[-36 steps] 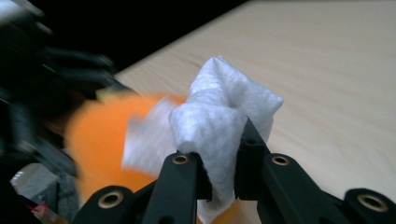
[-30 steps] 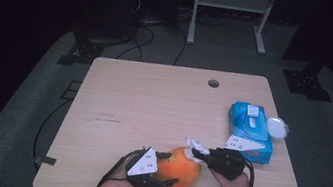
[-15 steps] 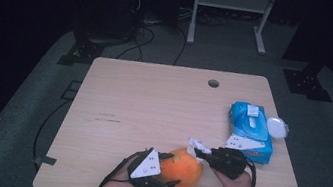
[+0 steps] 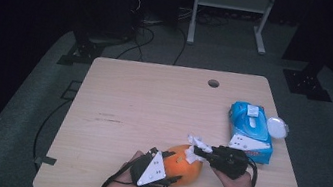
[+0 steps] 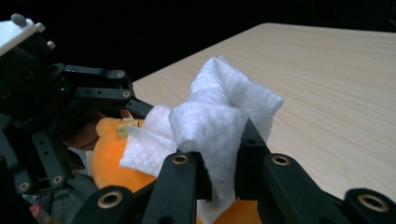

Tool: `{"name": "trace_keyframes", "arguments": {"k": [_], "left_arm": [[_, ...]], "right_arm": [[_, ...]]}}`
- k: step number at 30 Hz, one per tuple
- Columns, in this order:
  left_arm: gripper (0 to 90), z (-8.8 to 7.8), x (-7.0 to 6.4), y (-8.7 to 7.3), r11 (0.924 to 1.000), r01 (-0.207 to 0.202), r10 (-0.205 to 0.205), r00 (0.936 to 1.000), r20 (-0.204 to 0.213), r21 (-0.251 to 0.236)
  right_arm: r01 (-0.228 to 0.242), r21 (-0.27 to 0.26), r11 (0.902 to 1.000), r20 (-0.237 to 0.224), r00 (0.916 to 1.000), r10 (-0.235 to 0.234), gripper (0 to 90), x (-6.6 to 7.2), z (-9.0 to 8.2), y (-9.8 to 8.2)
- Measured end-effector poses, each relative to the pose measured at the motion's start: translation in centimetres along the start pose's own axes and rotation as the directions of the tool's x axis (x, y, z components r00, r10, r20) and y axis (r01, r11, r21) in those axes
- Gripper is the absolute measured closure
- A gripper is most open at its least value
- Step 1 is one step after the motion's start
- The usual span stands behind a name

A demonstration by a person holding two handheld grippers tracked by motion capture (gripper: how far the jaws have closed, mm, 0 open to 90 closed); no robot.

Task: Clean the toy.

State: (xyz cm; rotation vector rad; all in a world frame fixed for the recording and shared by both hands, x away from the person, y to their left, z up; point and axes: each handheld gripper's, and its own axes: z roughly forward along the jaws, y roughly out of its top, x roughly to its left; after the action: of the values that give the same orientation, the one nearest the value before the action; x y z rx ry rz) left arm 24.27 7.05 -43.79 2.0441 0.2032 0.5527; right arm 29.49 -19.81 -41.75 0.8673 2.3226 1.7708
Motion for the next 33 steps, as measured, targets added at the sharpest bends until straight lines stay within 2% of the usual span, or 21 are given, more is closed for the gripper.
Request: {"name": "trace_keyframes", "arguments": {"k": [1, 3, 4, 6, 8, 11, 12, 13, 16, 17, 19, 20, 21, 25, 27, 28, 30, 31, 33], "left_arm": [[27.3, 0.0, 0.1, -0.1, 0.9997, 0.024, -0.024, 0.9997, 0.007, 0.0], [19.8, 0.1, 0.6, -0.3, 0.9939, 0.11, -0.11, 0.9937, 0.02, -0.01], [19.3, 0.1, 0.8, -0.3, 0.9917, 0.128, -0.128, 0.9914, 0.024, -0.008], [19.2, 0.0, 0.9, -0.5, 0.991, 0.134, -0.133, 0.9906, 0.032, -0.01], [19.7, 0.1, 0.8, -0.7, 0.9917, 0.128, -0.128, 0.9908, 0.044, -0.009], [20.0, 0.0, 0.8, -0.8, 0.992, 0.126, -0.125, 0.9911, 0.045, -0.009], [18.9, -0.1, 1.0, -0.9, 0.9899, 0.141, -0.141, 0.9889, 0.047, -0.008], [17.6, -0.2, 1.2, -0.9, 0.9863, 0.165, -0.164, 0.9852, 0.049, -0.007], [13.4, -0.5, 1.7, -1.1, 0.9734, 0.229, -0.228, 0.9726, 0.046, -0.012], [12.2, -0.6, 1.9, -1.1, 0.971, 0.239, -0.238, 0.9702, 0.045, -0.01], [11.1, -0.7, 2.1, -1.3, 0.9664, 0.257, -0.256, 0.9652, 0.053, -0.009], [11.9, -0.7, 2.1, -1.4, 0.9654, 0.261, -0.26, 0.9638, 0.06, -0.008], [15.3, -0.7, 2.1, -1.5, 0.9678, 0.252, -0.251, 0.9652, 0.075, -0.004], [27.5, -0.5, 1.6, -1.3, 0.9825, 0.186, -0.185, 0.9796, 0.08, -0.01], [28.2, -0.5, 1.4, -1.2, 0.9849, 0.173, -0.172, 0.9821, 0.077, -0.004], [28.0, -0.5, 1.5, -1.2, 0.9836, 0.18, -0.179, 0.9808, 0.076, -0.007], [23.5, -0.7, 1.7, -1.3, 0.979, 0.204, -0.202, 0.9761, 0.08, -0.009], [20.6, -0.7, 1.8, -1.3, 0.975, 0.222, -0.22, 0.9716, 0.086, -0.008], [18.3, -0.7, 2.0, -1.5, 0.972, 0.235, -0.233, 0.9679, 0.093, -0.007]], "right_arm": [[-0.002, 0.016, 0.9999, 0.009, 1.0, 0.002, 79.6, -0.1, 0.2, -0.3], [-0.02, 0.036, 0.9992, 0.024, 0.9995, 0.019, 79.5, -0.8, 0.5, -0.8], [-0.024, 0.05, 0.9985, 0.049, 0.9985, 0.022, 79.5, -1.2, 0.5, -0.9], [-0.052, 0.052, 0.9973, 0.062, 0.9969, 0.049, 79.5, -1.7, 0.3, -1.1], [-0.049, 0.046, 0.9977, 0.053, 0.9975, 0.047, 79.5, -1.4, 0.2, -1.0], [-0.006, 0.022, 0.9997, 0.006, 1.0, 0.006, 79.5, 0.0, 0.3, -0.3], [0.015, 0.027, 0.9995, 0.011, 0.9998, -0.016, 79.5, 0.2, 0.4, -0.1], [0.017, 0.032, 0.9994, 0.016, 0.9997, -0.017, 79.5, 0.2, 0.5, -0.2], [-0.04, 0.041, 0.9984, 0.043, 0.9984, 0.038, 79.5, -1.1, 0.5, -0.9], [-0.049, 0.05, 0.9975, 0.061, 0.9971, 0.046, 79.5, -1.6, 0.4, -1.1], [-0.077, 0.052, 0.9957, 0.068, 0.995, 0.073, 79.5, -2.0, 0.2, -1.3], [-0.076, 0.048, 0.996, 0.066, 0.9952, 0.073, 79.5, -2.0, 0.2, -1.3], [-0.071, 0.045, 0.9964, 0.06, 0.9958, 0.069, 79.5, -1.7, 0.2, -1.2], [-0.013, 0.012, 0.9998, -0.003, 0.9999, 0.013, 79.5, 0.2, 0.4, -0.2], [0.02, 0.014, 0.9997, -0.01, 0.9998, -0.02, 79.5, 0.8, 0.6, 0.1], [0.023, 0.024, 0.9994, 0.0, 0.9997, -0.023, 79.5, 0.7, 0.6, 0.0], [-0.027, 0.025, 0.9993, 0.012, 0.9996, 0.027, 79.5, -0.4, 0.6, -0.6], [-0.042, 0.035, 0.9985, 0.036, 0.9985, 0.041, 79.5, -1.0, 0.5, -0.9], [-0.092, 0.044, 0.9948, 0.061, 0.9941, 0.09, 79.5, -2.0, 0.4, -1.5]]}}
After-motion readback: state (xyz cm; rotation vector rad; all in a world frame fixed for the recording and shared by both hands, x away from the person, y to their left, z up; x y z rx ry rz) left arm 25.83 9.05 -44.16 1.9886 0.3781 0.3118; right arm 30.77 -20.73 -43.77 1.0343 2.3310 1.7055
